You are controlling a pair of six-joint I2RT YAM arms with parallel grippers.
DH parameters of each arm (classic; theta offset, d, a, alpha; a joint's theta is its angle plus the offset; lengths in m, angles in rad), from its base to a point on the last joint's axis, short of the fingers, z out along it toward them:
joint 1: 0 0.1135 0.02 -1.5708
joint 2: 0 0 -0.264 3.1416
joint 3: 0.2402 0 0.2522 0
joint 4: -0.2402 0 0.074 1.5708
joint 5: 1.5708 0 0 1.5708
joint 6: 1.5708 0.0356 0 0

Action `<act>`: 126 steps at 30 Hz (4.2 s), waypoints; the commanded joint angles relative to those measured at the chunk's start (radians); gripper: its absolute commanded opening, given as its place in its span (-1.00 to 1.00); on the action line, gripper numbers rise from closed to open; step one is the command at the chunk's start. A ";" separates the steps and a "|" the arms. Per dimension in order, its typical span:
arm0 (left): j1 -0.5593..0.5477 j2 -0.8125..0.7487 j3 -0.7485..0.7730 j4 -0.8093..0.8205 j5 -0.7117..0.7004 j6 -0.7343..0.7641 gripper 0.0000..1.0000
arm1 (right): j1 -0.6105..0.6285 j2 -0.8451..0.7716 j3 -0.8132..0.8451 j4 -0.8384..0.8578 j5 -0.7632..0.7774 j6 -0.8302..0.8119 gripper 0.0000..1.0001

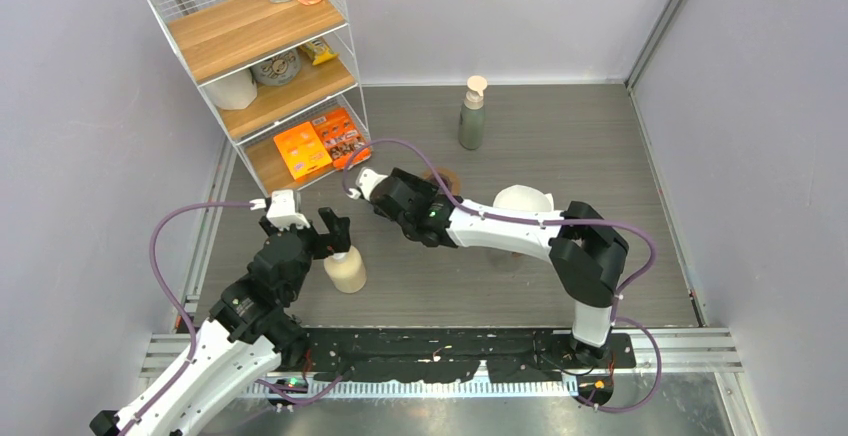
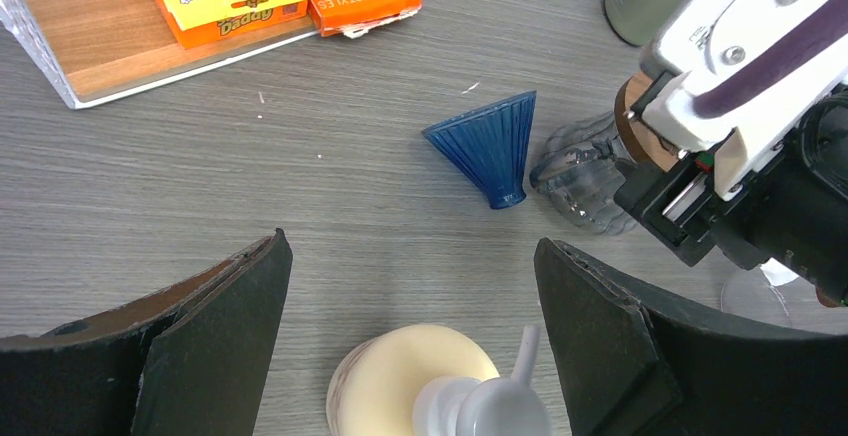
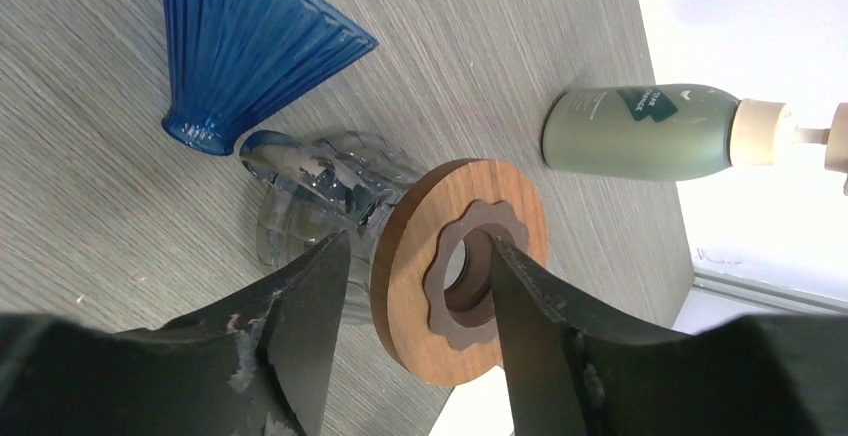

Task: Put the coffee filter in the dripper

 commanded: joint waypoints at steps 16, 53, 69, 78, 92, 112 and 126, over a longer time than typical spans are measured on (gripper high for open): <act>0.003 0.009 0.015 0.026 -0.035 -0.020 0.99 | -0.198 -0.391 -0.059 0.006 -0.186 0.525 0.91; 0.273 0.839 0.514 0.179 0.847 0.555 0.99 | -0.542 -1.015 -0.456 -0.096 -0.432 0.596 0.91; 0.423 1.209 0.724 0.034 1.184 0.573 0.48 | -0.548 -0.995 -0.465 -0.096 -0.475 0.591 0.91; 0.425 1.353 0.821 -0.094 1.134 0.590 0.21 | -0.549 -0.995 -0.466 -0.097 -0.463 0.590 0.91; 0.425 1.379 0.799 -0.127 1.155 0.612 -0.02 | -0.549 -0.992 -0.467 -0.097 -0.449 0.587 0.91; 0.423 1.355 0.759 -0.177 1.234 0.655 -0.76 | -0.549 -0.982 -0.463 -0.112 -0.405 0.588 0.91; 0.338 1.018 0.708 -0.205 0.851 0.588 -1.00 | -0.549 -1.003 -0.468 -0.113 -0.387 0.566 0.91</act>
